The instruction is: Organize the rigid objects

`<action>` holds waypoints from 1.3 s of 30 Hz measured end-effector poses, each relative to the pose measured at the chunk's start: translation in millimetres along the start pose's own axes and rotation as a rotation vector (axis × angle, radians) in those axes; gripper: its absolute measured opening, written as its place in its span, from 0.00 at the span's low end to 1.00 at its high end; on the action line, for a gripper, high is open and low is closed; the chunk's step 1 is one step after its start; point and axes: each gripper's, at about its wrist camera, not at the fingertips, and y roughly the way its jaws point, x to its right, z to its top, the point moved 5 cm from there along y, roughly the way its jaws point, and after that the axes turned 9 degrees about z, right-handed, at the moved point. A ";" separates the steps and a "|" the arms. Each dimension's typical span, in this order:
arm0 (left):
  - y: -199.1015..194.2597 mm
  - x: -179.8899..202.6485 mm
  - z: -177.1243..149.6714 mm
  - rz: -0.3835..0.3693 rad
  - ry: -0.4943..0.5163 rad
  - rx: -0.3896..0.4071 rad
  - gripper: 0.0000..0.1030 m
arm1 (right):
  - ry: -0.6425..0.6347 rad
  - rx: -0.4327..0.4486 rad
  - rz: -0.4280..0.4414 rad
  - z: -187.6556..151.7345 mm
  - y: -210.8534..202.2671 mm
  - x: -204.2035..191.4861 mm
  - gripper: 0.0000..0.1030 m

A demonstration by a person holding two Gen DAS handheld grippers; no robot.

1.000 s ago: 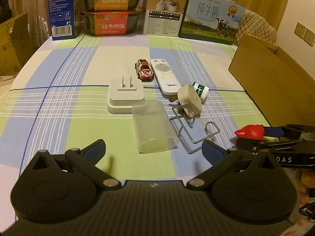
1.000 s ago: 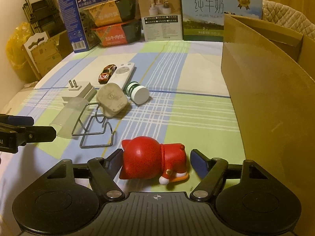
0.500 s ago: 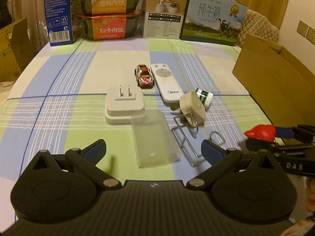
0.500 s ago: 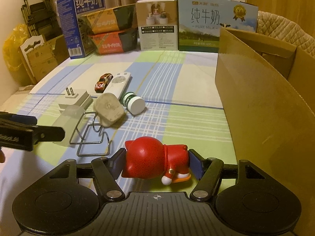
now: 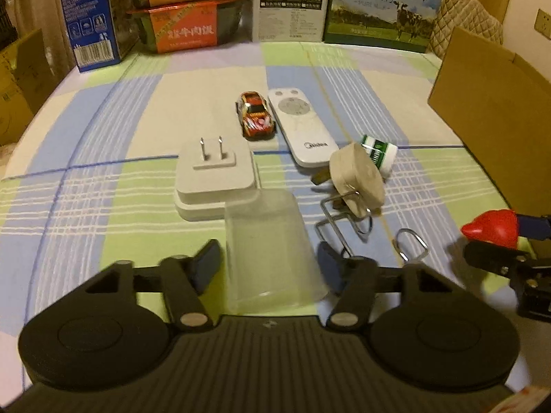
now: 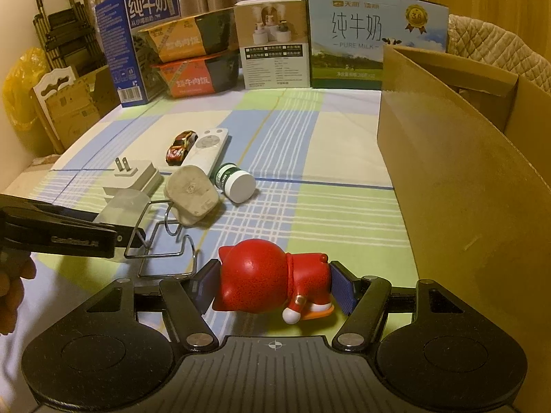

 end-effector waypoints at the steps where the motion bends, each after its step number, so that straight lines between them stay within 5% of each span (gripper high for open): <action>1: -0.7 0.2 -0.5 0.004 0.007 -0.003 0.47 | 0.000 0.000 0.000 0.0 -0.6 -0.3 0.62; 16: -49.3 6.7 -37.3 -0.004 0.005 -0.016 0.46 | 0.038 -0.005 0.003 -16.8 -32.9 -17.8 0.62; 29: -137.6 23.1 -33.7 -0.039 -0.100 0.029 0.46 | 0.053 0.061 -0.004 -12.6 -101.6 -36.8 0.62; 39: -190.7 42.8 -40.1 -0.050 -0.075 0.065 0.46 | 0.067 0.105 -0.024 -13.5 -154.8 -41.1 0.62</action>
